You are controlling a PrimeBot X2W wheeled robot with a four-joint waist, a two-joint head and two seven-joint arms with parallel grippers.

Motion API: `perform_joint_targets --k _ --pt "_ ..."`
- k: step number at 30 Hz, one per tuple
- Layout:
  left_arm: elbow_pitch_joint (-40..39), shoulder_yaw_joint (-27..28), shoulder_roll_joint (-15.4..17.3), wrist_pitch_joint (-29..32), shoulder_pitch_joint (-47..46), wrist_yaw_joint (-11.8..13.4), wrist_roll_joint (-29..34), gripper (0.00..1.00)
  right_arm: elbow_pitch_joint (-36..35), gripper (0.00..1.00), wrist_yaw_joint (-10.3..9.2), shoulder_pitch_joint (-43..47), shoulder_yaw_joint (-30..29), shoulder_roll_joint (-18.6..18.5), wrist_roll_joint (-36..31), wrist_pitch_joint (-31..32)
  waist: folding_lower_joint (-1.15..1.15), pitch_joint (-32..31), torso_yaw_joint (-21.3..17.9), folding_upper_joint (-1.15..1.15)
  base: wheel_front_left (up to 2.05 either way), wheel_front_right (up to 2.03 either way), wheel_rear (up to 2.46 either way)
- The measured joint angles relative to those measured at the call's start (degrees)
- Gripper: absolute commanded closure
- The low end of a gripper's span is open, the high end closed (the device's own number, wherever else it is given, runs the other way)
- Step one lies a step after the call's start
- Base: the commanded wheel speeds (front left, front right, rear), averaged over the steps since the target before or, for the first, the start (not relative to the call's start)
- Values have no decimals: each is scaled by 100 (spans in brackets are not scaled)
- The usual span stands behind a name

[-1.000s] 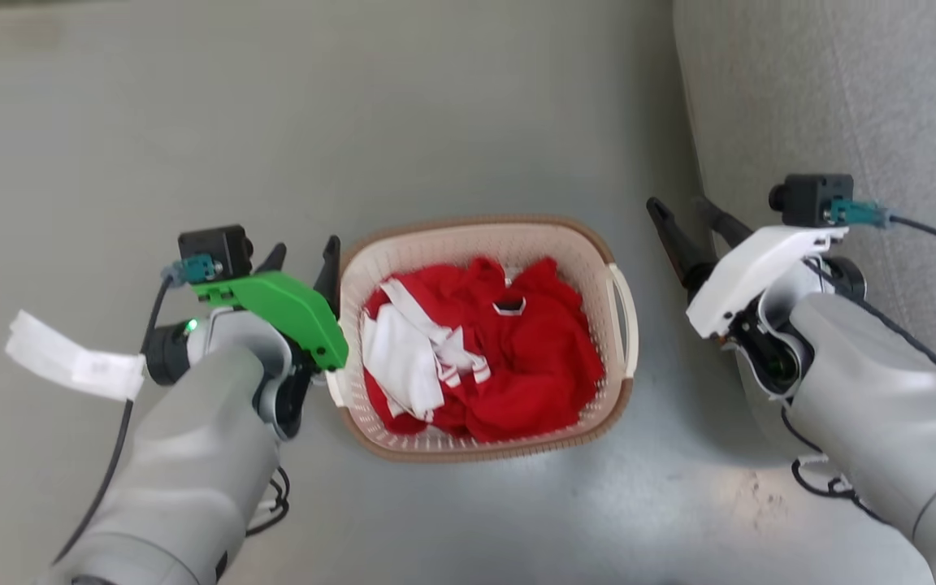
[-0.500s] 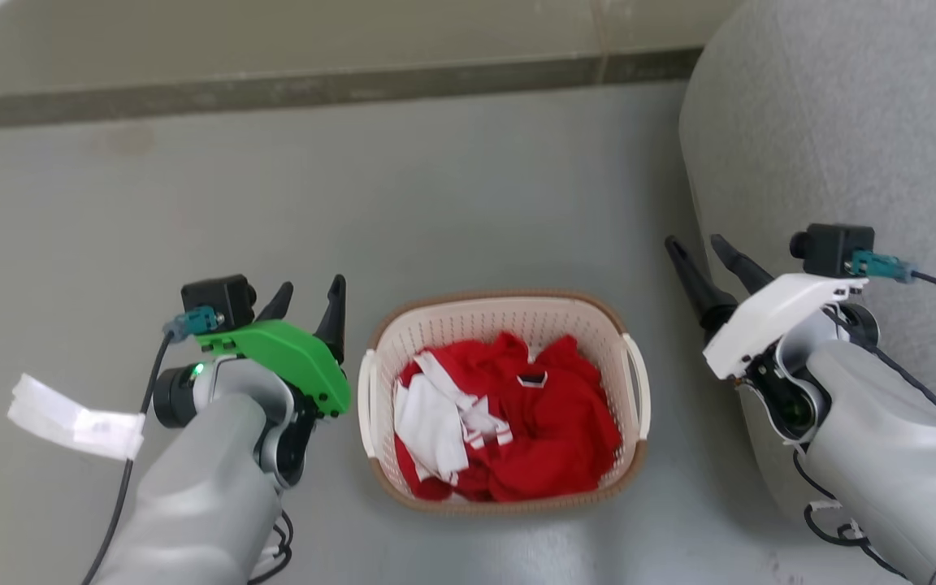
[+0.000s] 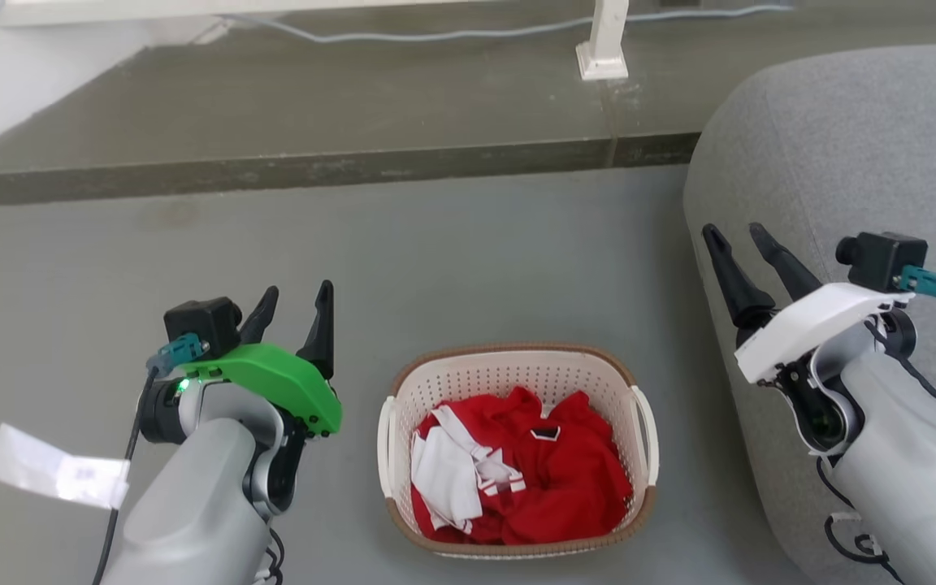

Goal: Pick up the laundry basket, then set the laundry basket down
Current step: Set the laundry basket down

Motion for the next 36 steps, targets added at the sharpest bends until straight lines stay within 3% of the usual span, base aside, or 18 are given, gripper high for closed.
perform_joint_targets --k 12,18,36 --pt "-929 435 -26 0 669 98 681 0 -782 0 -55 760 -713 73 -676 -1 0 -142 34 0 0 0 0" --pt "-1379 904 -38 -14 1097 149 806 0 -1062 0 -104 1133 -1059 252 -949 -1 0 -230 7 0 0 0 0" --pt "-2167 1315 -167 -14 1889 -7 1396 0 -1584 0 -92 1795 -1639 464 -1631 -1 0 -387 -42 0 0 0 0"
